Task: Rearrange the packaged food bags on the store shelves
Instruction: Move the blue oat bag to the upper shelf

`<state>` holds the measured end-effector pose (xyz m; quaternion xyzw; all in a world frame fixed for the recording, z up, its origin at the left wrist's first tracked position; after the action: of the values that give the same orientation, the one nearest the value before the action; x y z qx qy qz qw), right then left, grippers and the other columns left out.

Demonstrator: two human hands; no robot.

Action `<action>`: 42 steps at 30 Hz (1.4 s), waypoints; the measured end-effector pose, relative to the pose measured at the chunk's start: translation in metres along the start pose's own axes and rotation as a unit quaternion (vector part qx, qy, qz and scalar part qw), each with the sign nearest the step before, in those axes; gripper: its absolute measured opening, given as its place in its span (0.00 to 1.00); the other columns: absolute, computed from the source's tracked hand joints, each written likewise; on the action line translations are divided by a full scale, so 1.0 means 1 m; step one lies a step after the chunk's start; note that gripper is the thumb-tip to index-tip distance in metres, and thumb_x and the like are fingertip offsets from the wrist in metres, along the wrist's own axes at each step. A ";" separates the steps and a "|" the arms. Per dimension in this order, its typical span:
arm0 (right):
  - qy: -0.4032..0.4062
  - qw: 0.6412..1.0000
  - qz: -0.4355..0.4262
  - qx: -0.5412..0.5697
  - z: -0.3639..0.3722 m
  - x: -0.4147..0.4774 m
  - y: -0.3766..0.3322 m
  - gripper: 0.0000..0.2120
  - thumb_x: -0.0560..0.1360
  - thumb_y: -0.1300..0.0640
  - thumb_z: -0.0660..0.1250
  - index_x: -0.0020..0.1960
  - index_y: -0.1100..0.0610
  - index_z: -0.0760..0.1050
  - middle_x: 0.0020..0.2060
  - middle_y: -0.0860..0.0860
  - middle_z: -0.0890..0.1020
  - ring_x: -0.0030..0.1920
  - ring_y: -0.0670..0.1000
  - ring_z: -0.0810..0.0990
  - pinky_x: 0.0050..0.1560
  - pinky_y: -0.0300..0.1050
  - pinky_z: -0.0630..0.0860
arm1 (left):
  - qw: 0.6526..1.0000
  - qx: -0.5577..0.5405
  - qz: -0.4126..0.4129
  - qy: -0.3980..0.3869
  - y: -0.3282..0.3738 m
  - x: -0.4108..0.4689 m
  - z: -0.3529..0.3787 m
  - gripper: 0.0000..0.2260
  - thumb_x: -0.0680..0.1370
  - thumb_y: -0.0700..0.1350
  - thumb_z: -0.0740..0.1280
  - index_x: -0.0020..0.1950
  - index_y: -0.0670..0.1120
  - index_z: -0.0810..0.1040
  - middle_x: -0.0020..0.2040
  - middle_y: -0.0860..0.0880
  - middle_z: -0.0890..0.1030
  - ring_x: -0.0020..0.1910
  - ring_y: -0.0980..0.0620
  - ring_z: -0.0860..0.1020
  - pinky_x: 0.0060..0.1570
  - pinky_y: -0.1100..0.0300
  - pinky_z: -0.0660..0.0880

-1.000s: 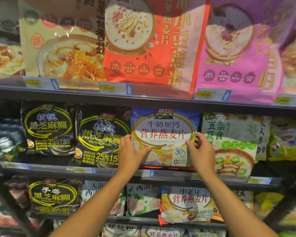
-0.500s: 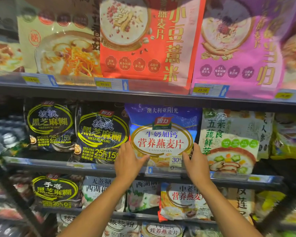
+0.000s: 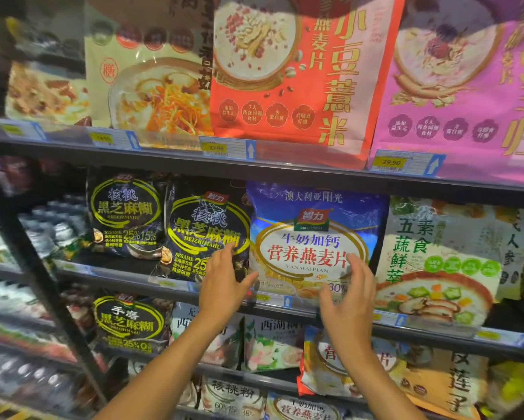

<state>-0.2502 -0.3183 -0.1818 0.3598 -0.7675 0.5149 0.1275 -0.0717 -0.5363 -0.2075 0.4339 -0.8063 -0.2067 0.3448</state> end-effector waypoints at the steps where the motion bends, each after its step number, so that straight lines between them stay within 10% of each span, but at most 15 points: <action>1: -0.016 1.000 0.001 0.021 0.007 -0.002 -0.008 0.30 0.77 0.63 0.71 0.76 0.56 0.66 0.71 0.50 0.69 0.71 0.48 0.69 0.71 0.46 0.67 | 1.000 0.005 -0.001 0.008 -0.007 0.002 -0.007 0.37 0.75 0.58 0.76 0.79 0.50 0.64 0.71 0.49 0.72 0.71 0.45 0.71 0.67 0.46 0.74; 13: -0.214 0.969 0.045 0.111 0.142 -0.027 -0.085 0.22 0.77 0.56 0.72 0.65 0.41 0.70 0.59 0.42 0.80 0.55 0.38 0.81 0.52 0.39 0.80 | 0.997 0.038 -0.069 0.020 -0.121 0.060 -0.079 0.48 0.72 0.62 0.77 0.83 0.44 0.58 0.79 0.43 0.66 0.79 0.41 0.63 0.75 0.44 0.66; 19: -0.194 0.973 0.104 0.070 0.199 -0.026 -0.103 0.40 0.70 0.40 0.66 0.79 0.54 0.62 0.71 0.50 0.74 0.71 0.52 0.74 0.71 0.56 0.72 | 0.989 -0.014 -0.115 -0.089 -0.168 0.097 -0.077 0.55 0.70 0.68 0.75 0.84 0.42 0.51 0.83 0.43 0.60 0.82 0.42 0.60 0.75 0.44 0.66; 30: -0.059 0.961 0.205 0.176 0.214 -0.034 -0.112 0.32 0.76 0.66 0.70 0.71 0.44 0.63 0.57 0.41 0.80 0.55 0.40 0.83 0.64 0.49 0.77 | 0.966 -0.120 -0.120 -0.194 -0.193 0.135 -0.064 0.52 0.58 0.79 0.71 0.69 0.44 0.70 0.66 0.43 0.79 0.63 0.42 0.80 0.62 0.41 0.78; 33: -0.048 0.947 0.223 0.228 0.219 -0.039 -0.115 0.32 0.77 0.70 0.68 0.74 0.49 0.63 0.57 0.36 0.75 0.53 0.31 0.79 0.61 0.37 0.75 | 0.962 -0.152 -0.120 -0.193 -0.201 0.135 -0.067 0.55 0.61 0.76 0.74 0.79 0.45 0.64 0.75 0.44 0.74 0.71 0.42 0.75 0.67 0.39 0.76; 38: -0.053 0.948 0.196 0.246 0.243 -0.053 -0.127 0.31 0.77 0.69 0.69 0.72 0.45 0.68 0.64 0.51 0.79 0.60 0.44 0.81 0.56 0.31 0.77 | 0.967 -0.174 -0.112 -0.148 -0.219 0.132 -0.100 0.51 0.70 0.65 0.77 0.83 0.46 0.56 0.80 0.47 0.67 0.76 0.45 0.71 0.70 0.42 0.73; 42: -0.071 0.959 0.145 0.234 0.275 -0.058 -0.157 0.30 0.74 0.65 0.70 0.70 0.41 0.70 0.67 0.54 0.76 0.66 0.52 0.78 0.70 0.48 0.74 | 0.970 -0.194 -0.117 -0.085 -0.254 0.133 -0.142 0.46 0.70 0.60 0.80 0.82 0.50 0.61 0.76 0.50 0.72 0.72 0.48 0.74 0.69 0.48 0.73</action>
<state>-0.0537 -0.5691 -0.2254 0.3003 -0.6767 0.6661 -0.0906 0.1225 -0.7901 -0.2218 0.4312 -0.7208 -0.4340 0.3258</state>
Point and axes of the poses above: each hand's wrist, its own x-axis towards the middle knuckle, its own z-axis out of the palm, y = z × x, the point moved 8 cm from there along x, towards the middle knuckle
